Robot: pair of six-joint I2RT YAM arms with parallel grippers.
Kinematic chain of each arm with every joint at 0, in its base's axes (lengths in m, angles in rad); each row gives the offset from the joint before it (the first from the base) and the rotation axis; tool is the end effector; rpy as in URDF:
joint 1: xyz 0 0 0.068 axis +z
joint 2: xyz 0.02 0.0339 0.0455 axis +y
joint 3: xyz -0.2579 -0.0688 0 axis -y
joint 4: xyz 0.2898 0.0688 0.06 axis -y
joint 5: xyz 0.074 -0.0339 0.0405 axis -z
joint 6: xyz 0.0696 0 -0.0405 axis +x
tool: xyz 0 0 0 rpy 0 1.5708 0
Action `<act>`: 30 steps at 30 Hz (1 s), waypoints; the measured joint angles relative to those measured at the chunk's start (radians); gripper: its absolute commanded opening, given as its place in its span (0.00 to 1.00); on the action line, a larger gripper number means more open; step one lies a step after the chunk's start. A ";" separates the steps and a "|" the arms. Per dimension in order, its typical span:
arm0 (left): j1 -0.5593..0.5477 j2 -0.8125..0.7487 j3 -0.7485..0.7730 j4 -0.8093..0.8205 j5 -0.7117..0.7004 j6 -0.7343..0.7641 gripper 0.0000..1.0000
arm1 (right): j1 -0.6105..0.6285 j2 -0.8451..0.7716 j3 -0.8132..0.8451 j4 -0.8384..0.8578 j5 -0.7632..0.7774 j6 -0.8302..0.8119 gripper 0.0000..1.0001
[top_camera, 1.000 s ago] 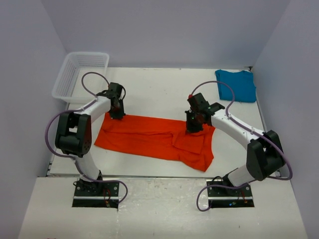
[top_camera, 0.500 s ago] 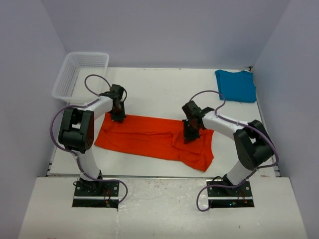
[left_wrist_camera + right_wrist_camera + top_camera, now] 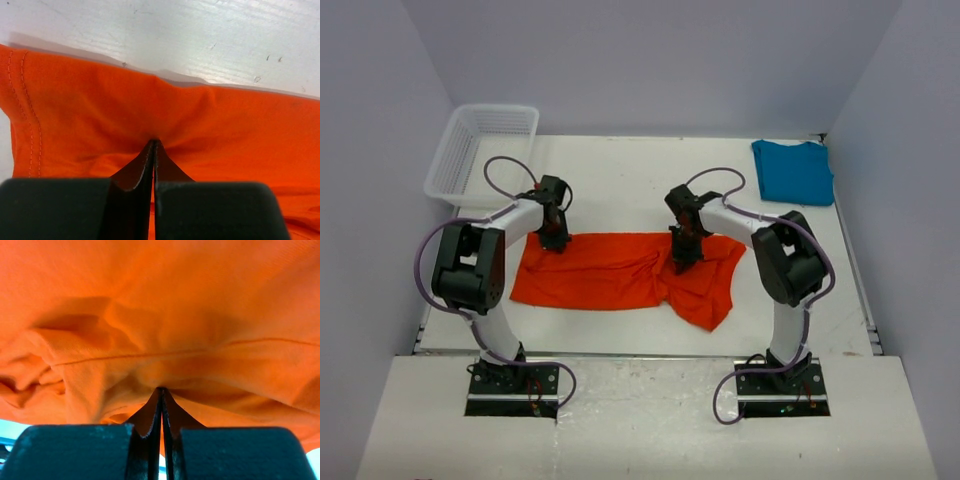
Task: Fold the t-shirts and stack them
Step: Rotate the tshirt 90 degrees
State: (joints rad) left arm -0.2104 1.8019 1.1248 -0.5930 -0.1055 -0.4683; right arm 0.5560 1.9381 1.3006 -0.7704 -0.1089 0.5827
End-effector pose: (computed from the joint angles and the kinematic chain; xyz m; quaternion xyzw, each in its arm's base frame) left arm 0.3780 -0.0732 0.0930 -0.1348 0.9781 -0.0006 0.1584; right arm 0.3395 0.2199 0.0886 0.0089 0.9952 0.0895 0.0392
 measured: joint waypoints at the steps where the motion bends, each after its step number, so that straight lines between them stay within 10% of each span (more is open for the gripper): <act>1: 0.000 -0.004 -0.005 -0.001 -0.003 -0.003 0.00 | 0.000 0.028 0.041 -0.019 0.000 -0.003 0.01; 22: -0.002 -0.091 -0.109 -0.024 0.064 -0.036 0.00 | -0.183 0.383 0.687 -0.358 -0.009 -0.132 0.07; 30: -0.011 -0.112 -0.134 -0.025 0.087 -0.037 0.00 | -0.169 0.223 0.516 -0.186 0.045 -0.202 0.06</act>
State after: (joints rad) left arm -0.2211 1.6901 0.9913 -0.6178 -0.0181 -0.5056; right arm 0.3866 2.1609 1.8168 -0.9565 -0.0643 0.3809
